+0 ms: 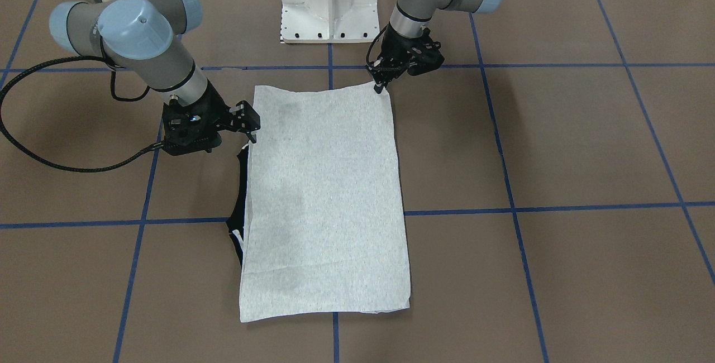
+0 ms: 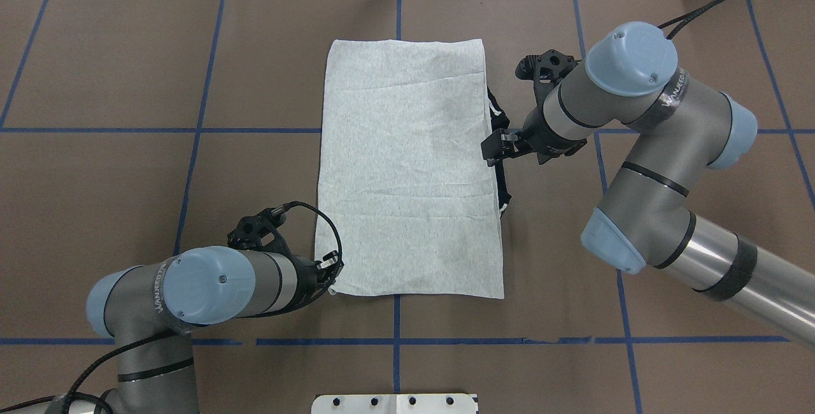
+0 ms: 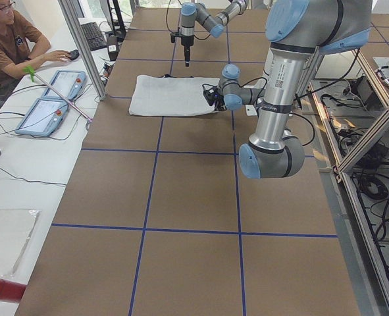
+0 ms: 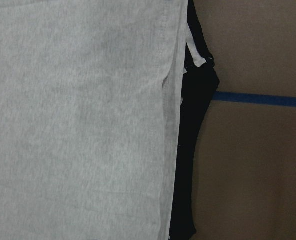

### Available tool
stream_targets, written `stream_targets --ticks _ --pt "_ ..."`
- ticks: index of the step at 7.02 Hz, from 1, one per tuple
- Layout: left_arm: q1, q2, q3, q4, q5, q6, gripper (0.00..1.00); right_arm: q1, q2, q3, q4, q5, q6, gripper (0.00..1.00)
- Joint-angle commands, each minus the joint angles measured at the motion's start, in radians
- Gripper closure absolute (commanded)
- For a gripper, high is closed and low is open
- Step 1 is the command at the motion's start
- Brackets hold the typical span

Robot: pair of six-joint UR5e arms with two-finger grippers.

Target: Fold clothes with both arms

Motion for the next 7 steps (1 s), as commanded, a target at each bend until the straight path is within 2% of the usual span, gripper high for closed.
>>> stream_targets --ticks 1,2,4,5,7 --pt "0.002 -0.001 -0.004 0.006 -0.002 0.001 1.00 -0.035 0.003 0.016 0.000 -0.008 0.156 0.00" --pt "0.004 -0.001 -0.009 0.012 -0.002 0.001 1.00 -0.066 0.003 0.026 0.000 -0.034 0.261 0.00" --pt "0.004 -0.001 -0.007 0.012 -0.004 0.004 1.00 -0.199 0.016 0.043 -0.005 -0.192 0.592 0.00" --pt "0.004 -0.001 -0.007 0.012 -0.005 0.004 1.00 -0.251 0.016 0.043 -0.017 -0.239 0.708 0.00" --pt "0.005 -0.001 -0.007 0.012 -0.010 0.004 1.00 -0.308 0.015 0.043 -0.095 -0.261 0.827 0.00"
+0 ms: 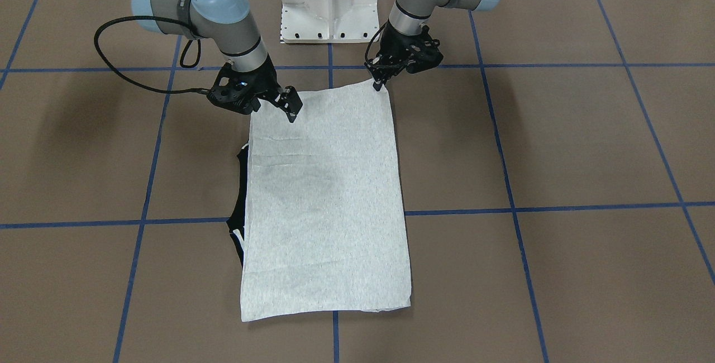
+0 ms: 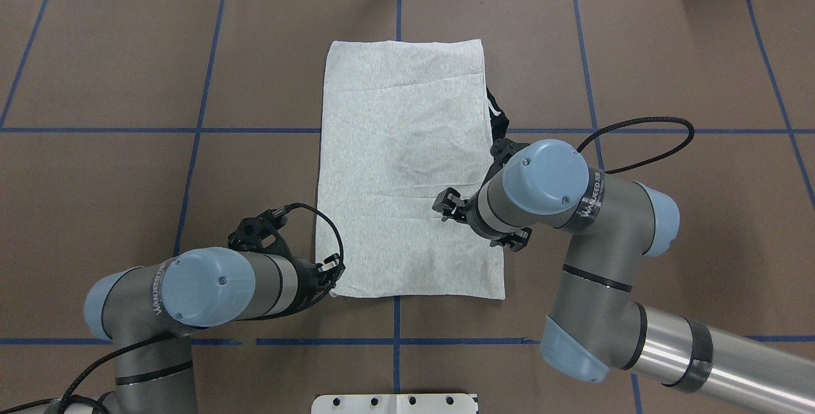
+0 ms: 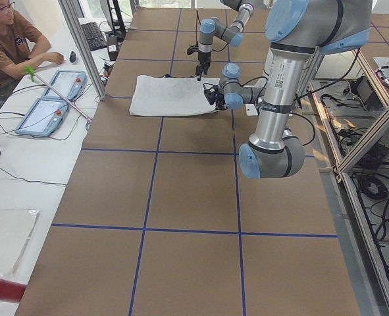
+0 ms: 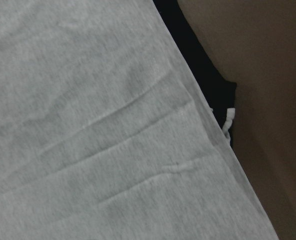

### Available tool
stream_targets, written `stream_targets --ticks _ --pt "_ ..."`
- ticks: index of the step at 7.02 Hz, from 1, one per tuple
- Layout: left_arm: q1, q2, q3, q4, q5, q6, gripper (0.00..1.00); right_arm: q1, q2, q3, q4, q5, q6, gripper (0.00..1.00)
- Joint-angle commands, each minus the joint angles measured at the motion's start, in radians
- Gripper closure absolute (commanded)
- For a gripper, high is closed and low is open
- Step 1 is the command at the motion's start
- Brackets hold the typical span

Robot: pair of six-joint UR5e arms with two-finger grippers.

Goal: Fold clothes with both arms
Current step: 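Move the right gripper to the near shirt corner beside the left gripper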

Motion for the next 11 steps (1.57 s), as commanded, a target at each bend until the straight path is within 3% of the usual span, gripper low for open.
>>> stream_targets --ticks 1,6,11 --pt "0.001 -0.003 -0.001 -0.001 -0.014 0.000 1.00 -0.069 -0.013 0.001 -0.050 -0.049 0.119 0.00" --pt "0.003 -0.005 -0.001 -0.001 -0.014 0.000 1.00 -0.124 -0.013 0.045 -0.183 -0.068 0.145 0.00" --pt "0.001 -0.009 -0.001 -0.001 -0.014 0.000 1.00 -0.150 -0.007 0.033 -0.186 -0.071 0.148 0.00"
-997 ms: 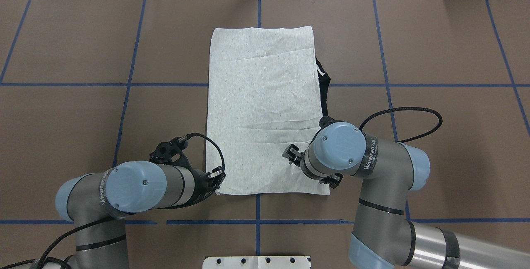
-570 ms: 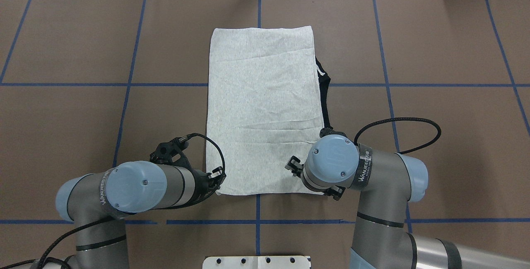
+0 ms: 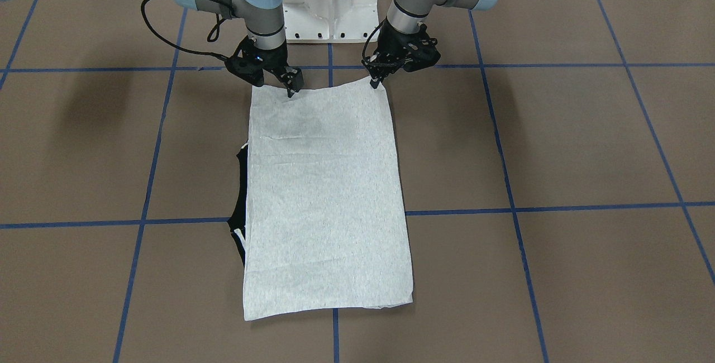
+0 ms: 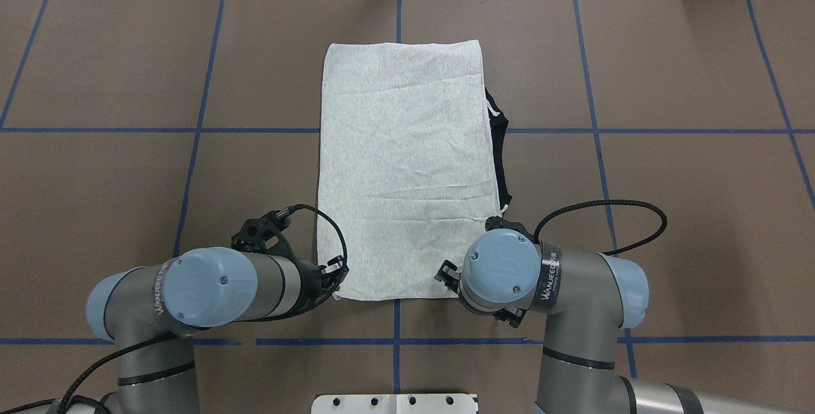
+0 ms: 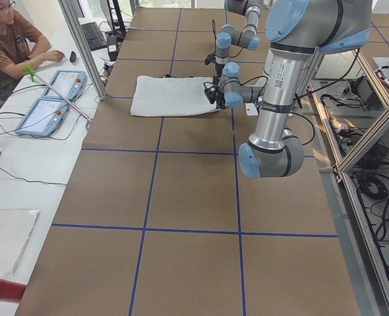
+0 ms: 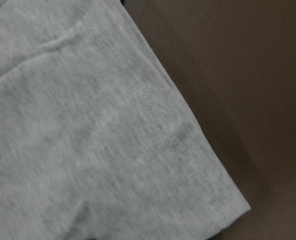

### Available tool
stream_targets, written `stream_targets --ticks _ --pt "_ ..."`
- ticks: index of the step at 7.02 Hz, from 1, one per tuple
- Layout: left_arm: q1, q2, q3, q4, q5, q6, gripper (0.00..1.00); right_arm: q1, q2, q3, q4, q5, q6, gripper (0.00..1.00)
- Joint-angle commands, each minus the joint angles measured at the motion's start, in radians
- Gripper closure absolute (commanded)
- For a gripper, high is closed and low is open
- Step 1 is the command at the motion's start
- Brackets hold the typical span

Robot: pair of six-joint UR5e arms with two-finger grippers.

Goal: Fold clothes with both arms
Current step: 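Move the right gripper to the near shirt corner beside the left gripper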

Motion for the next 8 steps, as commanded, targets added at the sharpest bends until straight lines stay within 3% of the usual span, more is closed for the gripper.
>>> stream_targets --ticks 1,8 --pt "0.000 -0.001 0.002 0.000 0.000 0.000 1.00 0.028 0.002 0.002 0.001 -0.001 0.000 0.00" --pt "0.003 -0.001 0.002 0.000 0.002 0.000 1.00 0.028 0.008 -0.034 0.010 -0.021 -0.001 0.00"
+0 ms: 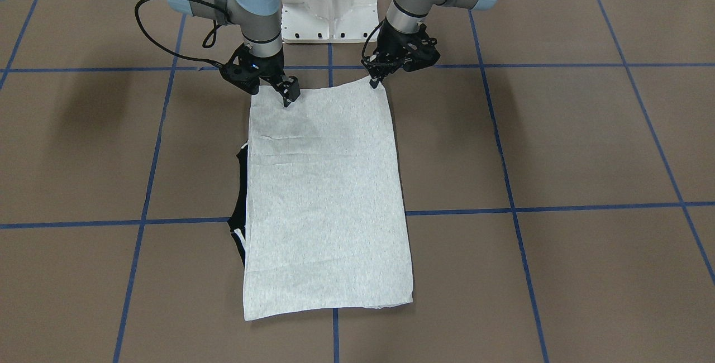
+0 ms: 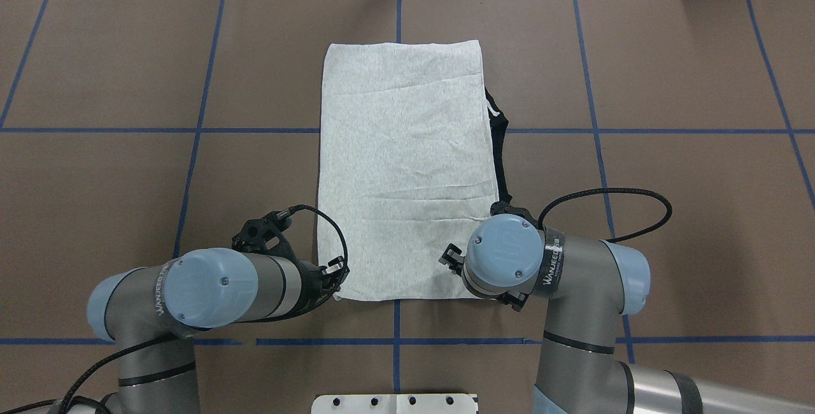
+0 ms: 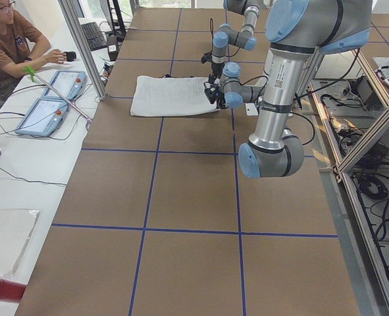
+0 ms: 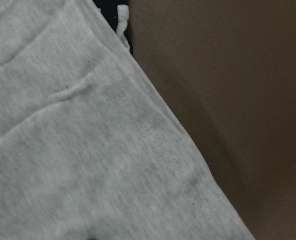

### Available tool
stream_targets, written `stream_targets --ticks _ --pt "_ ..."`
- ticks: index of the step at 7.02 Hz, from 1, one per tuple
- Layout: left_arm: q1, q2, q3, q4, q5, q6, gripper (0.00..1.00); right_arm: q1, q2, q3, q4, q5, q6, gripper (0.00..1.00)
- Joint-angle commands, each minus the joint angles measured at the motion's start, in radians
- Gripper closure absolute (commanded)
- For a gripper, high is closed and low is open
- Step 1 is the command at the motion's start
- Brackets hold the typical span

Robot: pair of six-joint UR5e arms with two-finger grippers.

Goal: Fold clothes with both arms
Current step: 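Grasp the near shirt edge with the right gripper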

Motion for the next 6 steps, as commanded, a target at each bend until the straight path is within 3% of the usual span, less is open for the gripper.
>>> stream_targets --ticks 1,2,3,4,5,6 --pt "0.001 0.000 0.000 0.000 0.001 0.001 1.00 -0.003 0.003 -0.012 0.002 -0.002 0.001 0.00" --pt "0.001 0.001 0.001 0.000 0.001 0.001 1.00 -0.001 0.006 -0.010 0.000 -0.002 0.001 0.00" --pt "0.001 0.000 0.000 0.000 0.001 0.001 1.00 -0.001 0.008 -0.008 -0.001 0.000 0.001 0.09" --pt "0.001 0.001 0.001 0.002 0.001 -0.001 1.00 0.000 0.008 -0.005 -0.001 0.000 0.001 0.43" --pt "-0.001 0.001 0.001 0.000 0.001 0.001 1.00 0.000 0.008 -0.004 -0.003 0.001 0.000 0.70" --pt "0.001 0.001 0.001 0.000 0.001 0.001 1.00 -0.001 0.008 -0.001 -0.004 0.001 0.000 0.80"
